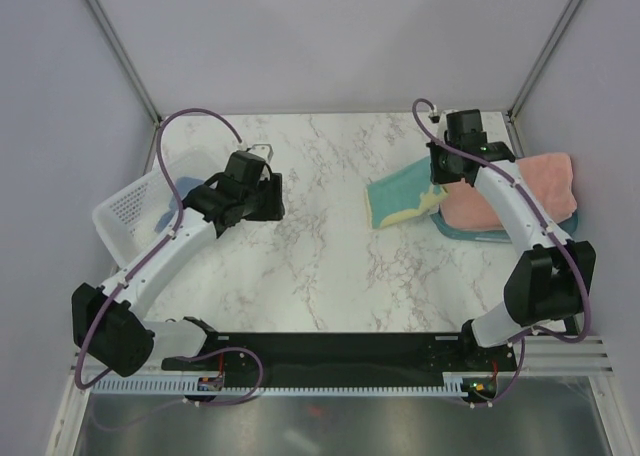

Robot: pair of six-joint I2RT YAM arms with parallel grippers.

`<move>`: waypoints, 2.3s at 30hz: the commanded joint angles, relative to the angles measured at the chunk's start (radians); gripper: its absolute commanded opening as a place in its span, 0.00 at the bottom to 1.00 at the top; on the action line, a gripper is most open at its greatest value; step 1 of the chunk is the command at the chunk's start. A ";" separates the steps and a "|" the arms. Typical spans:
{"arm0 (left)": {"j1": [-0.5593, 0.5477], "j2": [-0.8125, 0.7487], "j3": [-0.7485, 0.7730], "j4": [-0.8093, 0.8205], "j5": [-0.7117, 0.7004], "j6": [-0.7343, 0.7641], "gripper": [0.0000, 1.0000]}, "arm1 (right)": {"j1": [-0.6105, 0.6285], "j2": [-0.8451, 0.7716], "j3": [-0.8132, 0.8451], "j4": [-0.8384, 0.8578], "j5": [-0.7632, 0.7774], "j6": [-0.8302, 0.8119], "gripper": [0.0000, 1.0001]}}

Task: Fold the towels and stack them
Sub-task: Neatly place the folded towel into the bin

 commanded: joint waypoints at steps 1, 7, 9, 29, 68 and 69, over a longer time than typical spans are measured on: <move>0.002 0.003 0.005 0.013 0.061 0.048 0.62 | -0.047 0.006 0.078 -0.098 0.083 -0.104 0.00; 0.002 0.015 0.000 0.022 0.097 0.054 0.73 | -0.122 0.046 0.140 -0.124 0.132 -0.171 0.00; 0.002 0.009 -0.002 0.022 0.095 0.051 0.78 | -0.146 0.063 0.157 -0.124 0.129 -0.192 0.00; 0.002 0.037 0.012 0.030 0.055 0.062 0.81 | -0.438 0.181 0.299 -0.087 0.109 -0.331 0.00; 0.003 -0.031 0.107 0.022 0.003 0.030 0.80 | -0.391 0.159 0.346 0.047 0.102 0.010 0.62; 0.003 -0.041 0.110 0.019 0.002 0.027 0.80 | -0.387 0.148 0.281 0.069 0.074 0.030 0.63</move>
